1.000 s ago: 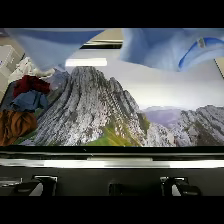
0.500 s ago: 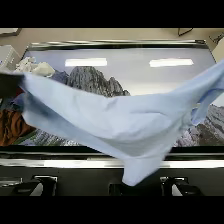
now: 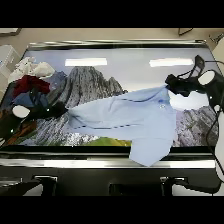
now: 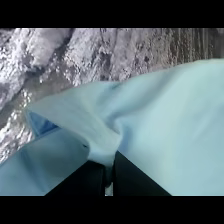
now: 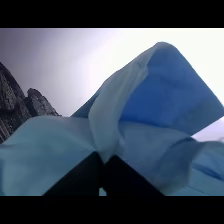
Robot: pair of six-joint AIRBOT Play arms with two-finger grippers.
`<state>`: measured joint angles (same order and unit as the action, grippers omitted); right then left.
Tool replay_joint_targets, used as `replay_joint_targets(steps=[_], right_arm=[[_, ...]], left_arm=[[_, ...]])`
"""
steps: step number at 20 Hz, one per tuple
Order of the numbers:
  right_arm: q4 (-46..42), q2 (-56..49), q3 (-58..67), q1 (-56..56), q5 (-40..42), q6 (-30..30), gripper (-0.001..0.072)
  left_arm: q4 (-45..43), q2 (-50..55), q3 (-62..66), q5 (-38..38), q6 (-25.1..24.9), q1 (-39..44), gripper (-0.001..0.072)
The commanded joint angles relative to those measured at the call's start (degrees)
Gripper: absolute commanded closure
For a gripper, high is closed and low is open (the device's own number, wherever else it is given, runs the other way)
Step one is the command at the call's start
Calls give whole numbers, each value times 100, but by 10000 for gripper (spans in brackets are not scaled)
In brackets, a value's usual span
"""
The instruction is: Fold the clothes and pants, and hang the long-sleeved shirts on hangers.
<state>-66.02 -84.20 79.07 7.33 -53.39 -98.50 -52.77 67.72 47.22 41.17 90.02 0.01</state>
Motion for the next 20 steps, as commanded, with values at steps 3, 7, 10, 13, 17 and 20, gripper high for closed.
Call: replay_joint_targets(steps=[3, 7, 10, 13, 17, 20], right_arm=[[562, -494, 94, 140, -76, -227, 203], [-603, -225, 531, 1364, -2065, 330, 47], [-1051, -212, 238, 2382, -3552, 732, 109], [-949, -210, -433, 2780, -4118, 844, 110], [-573, -173, -898, 2671, -4079, 986, 109], [-463, -164, -898, 2664, -3956, 984, 109]], left_arm=[[114, 1519, 1117, 103, 42, -70, 97], [-1255, 1554, 1971, 2900, -498, -1325, -5], [-1239, 1556, 1394, 3882, -564, -2258, -2], [-232, 1556, 223, 3346, -1220, -2465, 147], [988, 1567, -509, 2271, -1655, -2229, 149], [1307, 1567, -518, 1856, -1794, -1967, 189]])
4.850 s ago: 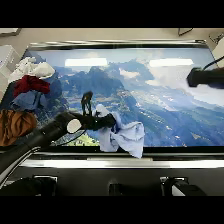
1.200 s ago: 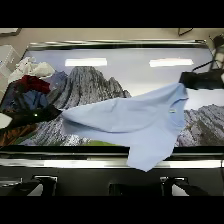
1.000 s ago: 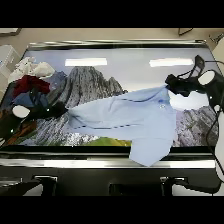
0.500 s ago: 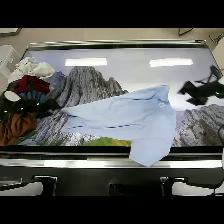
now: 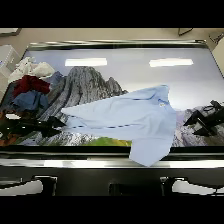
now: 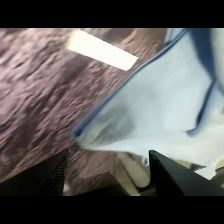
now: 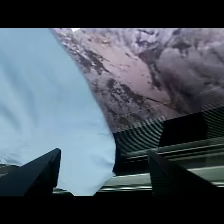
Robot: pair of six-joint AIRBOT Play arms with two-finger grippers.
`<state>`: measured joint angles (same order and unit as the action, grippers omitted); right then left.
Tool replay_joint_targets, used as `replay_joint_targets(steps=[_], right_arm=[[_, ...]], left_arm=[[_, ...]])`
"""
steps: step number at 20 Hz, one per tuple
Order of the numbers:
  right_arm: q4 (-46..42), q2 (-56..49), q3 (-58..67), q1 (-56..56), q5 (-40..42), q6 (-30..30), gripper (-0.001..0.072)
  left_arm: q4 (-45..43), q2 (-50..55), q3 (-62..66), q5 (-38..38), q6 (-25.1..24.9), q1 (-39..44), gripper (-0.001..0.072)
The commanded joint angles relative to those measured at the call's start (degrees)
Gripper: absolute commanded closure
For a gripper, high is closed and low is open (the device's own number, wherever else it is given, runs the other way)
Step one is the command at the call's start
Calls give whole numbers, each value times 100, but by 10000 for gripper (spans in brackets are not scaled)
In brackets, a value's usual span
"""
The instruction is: Fold the clothes and pants, and hang the long-sleeved shirts on hangers.
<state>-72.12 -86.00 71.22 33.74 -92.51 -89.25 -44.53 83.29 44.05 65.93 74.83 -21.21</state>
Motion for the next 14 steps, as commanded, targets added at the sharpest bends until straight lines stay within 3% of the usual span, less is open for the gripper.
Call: replay_joint_targets(steps=[1, 2, 3, 5, 8, 14], right_arm=[[146, 20, -114, 24, -11, 57, 109], [144, 31, -127, 24, 17, 59, 109], [140, 39, -149, 24, 42, 59, 109], [125, 76, -393, 24, 164, 68, 109], [131, 125, -1167, 22, 501, 162, 109], [1073, 122, -2295, 22, 1342, 656, 111]], left_arm=[[575, 11, -201, -793, -286, 251, 228], [614, 11, -199, -942, -284, 356, 256], [619, 11, -201, -1040, -280, 455, 370], [619, 9, -199, -1108, -269, 599, 676], [616, -50, -199, -984, -435, 605, 682], [616, -472, -199, -984, -437, 608, 682]])
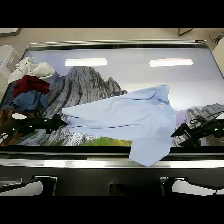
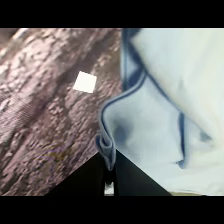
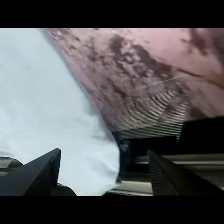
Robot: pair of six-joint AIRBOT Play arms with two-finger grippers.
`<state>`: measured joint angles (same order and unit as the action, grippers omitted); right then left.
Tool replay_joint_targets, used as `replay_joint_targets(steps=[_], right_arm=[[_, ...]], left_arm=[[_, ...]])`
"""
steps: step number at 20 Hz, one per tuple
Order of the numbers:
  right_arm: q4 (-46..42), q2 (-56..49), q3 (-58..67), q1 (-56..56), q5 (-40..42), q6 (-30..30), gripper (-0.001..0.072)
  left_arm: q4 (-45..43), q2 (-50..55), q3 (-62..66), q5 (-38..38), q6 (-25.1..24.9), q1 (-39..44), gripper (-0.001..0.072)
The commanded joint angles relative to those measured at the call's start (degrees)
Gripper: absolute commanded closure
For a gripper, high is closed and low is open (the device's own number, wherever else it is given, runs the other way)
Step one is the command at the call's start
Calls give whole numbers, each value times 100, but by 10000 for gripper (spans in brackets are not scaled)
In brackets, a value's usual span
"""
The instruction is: Fold the clothes and pants, and hang the long-sleeved shirts on hangers.
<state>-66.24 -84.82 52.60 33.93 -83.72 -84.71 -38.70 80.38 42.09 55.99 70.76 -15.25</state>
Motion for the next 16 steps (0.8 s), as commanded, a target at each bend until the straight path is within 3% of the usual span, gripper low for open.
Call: replay_joint_targets(steps=[1, 3, 4, 6, 7, 11, 16], right_arm=[[671, 4, -476, -35, 601, 229, 113], [671, 4, -476, -411, 855, 251, 119], [667, 4, -474, -669, 1014, 243, 171], [664, 11, -376, -1161, 1134, 140, 578], [667, 61, -219, -1322, 1067, 96, 662], [645, 942, 1482, -1478, 1202, 166, 663], [616, 2732, 4557, -1480, 3447, 791, 662]], left_arm=[[33, -254, -2, 13, -28, 11, 682], [33, -354, -2, 20, -28, 26, 682], [33, -393, -2, 59, -28, 39, 682], [35, -492, 4, 197, -28, 46, 682], [35, -581, 50, 258, -28, 44, 682], [35, -1576, 1224, 61, -28, -13, 683], [-114, -3130, 4155, -1016, -11, -74, 682]])
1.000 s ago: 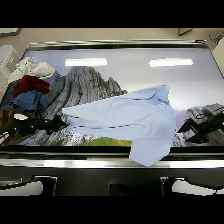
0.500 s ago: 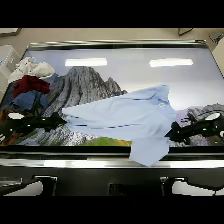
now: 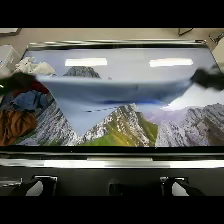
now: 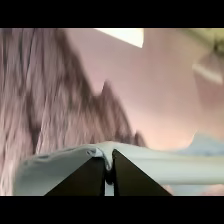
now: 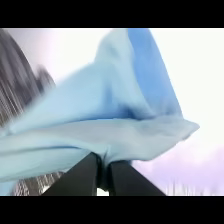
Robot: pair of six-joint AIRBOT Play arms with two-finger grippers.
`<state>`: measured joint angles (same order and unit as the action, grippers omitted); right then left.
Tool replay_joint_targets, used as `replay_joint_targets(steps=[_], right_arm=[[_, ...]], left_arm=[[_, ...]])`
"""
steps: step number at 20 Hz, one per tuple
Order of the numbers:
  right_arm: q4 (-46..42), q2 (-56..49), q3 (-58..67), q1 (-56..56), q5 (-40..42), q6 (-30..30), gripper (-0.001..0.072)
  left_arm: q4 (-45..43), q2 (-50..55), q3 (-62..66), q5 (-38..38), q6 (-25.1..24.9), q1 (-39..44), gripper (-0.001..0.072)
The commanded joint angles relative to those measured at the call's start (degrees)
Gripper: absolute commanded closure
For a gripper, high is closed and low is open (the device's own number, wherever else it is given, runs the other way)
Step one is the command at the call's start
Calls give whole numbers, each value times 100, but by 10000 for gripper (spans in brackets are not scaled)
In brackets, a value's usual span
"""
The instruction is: Fold the clothes and pants, and hang the long-sleeved shirts on hangers.
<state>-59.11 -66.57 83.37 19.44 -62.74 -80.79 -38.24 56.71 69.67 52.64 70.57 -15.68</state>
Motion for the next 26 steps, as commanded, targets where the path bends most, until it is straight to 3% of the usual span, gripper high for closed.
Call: replay_joint_targets(steps=[1, 6, 9, 12, 15, 19, 21, 23, 26], right_arm=[[-188, 1244, 1740, -31, 1622, 437, 662], [-654, 2540, 1904, -31, 1519, 431, 662], [-713, 2765, 1943, -31, 2103, 431, 662], [-739, 2804, 1965, -31, 2564, 385, 662], [-1049, 2540, 1963, -31, 1469, 293, 662], [-1355, 1169, 1797, -31, -1543, -382, 663], [-1318, 181, 1250, -48, -2553, -452, 663], [-1067, -726, 505, -50, -2603, -450, 664], [-916, -2006, 20, -442, -1731, -452, 664]], left_arm=[[-221, -1005, 1779, -756, 9, -28, 682], [-227, -2124, 2138, -905, 11, -28, 682], [-227, -2354, 2142, -1408, 13, -31, 683], [-227, -2210, 2135, -1281, 13, -31, 683], [-254, -1672, 2100, -380, 11, -28, 682], [-337, -396, 1416, 1016, 13, 140, 683], [-520, 341, 588, 1139, 11, 470, 682], [-634, 1130, -238, 898, 13, 765, 682], [-597, 2358, -627, 197, 400, 898, 682]])
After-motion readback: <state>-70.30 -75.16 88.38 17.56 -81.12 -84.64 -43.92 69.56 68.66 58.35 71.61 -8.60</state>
